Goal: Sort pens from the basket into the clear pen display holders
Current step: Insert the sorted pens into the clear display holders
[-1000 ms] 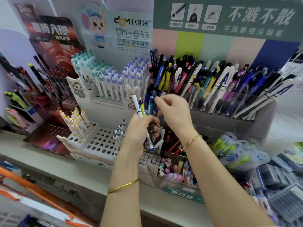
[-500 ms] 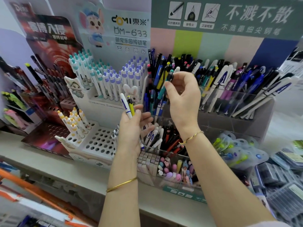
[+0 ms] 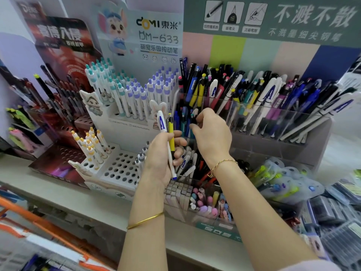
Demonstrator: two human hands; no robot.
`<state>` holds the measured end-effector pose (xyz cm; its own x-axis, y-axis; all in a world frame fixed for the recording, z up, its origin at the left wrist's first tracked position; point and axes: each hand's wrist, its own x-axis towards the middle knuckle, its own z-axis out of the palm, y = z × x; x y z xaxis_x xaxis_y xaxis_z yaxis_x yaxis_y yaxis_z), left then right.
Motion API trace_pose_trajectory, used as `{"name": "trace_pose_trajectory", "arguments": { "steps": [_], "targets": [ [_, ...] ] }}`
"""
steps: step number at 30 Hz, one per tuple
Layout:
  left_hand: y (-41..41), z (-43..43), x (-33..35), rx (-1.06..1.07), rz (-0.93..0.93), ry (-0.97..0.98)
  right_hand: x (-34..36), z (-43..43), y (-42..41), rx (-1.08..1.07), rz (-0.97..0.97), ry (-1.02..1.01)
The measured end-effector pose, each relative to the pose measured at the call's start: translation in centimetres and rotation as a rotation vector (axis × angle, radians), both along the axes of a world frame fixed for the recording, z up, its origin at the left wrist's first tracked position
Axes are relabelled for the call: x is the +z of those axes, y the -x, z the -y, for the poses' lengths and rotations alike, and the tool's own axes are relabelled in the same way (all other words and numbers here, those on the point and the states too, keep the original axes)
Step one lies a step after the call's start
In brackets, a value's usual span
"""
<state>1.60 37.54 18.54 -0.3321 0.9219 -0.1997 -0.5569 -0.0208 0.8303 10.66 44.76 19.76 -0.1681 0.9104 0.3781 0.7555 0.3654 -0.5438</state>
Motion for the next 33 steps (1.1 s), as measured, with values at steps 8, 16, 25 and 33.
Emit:
{"name": "trace_pose_trajectory", "arguments": {
  "steps": [8,16,25,33],
  "targets": [
    [-0.6,0.3,0.0,-0.122,-0.341,-0.024,0.6,0.9,-1.1,0.261,-0.492,0.178],
    [-0.5,-0.3,0.0,0.039,-0.391,0.043,1.3,0.9,-1.5,0.196,-0.755,-0.074],
    [-0.4,-0.5,0.3,0.149,-0.442,0.034,0.7,-0.2,-0.2,0.208,-0.468,-0.199],
    [-0.2,-0.1,0.3,0.097,-0.473,0.044,-0.3,-0.1,0.0,0.086,-0.044,-0.019]
  ]
}}
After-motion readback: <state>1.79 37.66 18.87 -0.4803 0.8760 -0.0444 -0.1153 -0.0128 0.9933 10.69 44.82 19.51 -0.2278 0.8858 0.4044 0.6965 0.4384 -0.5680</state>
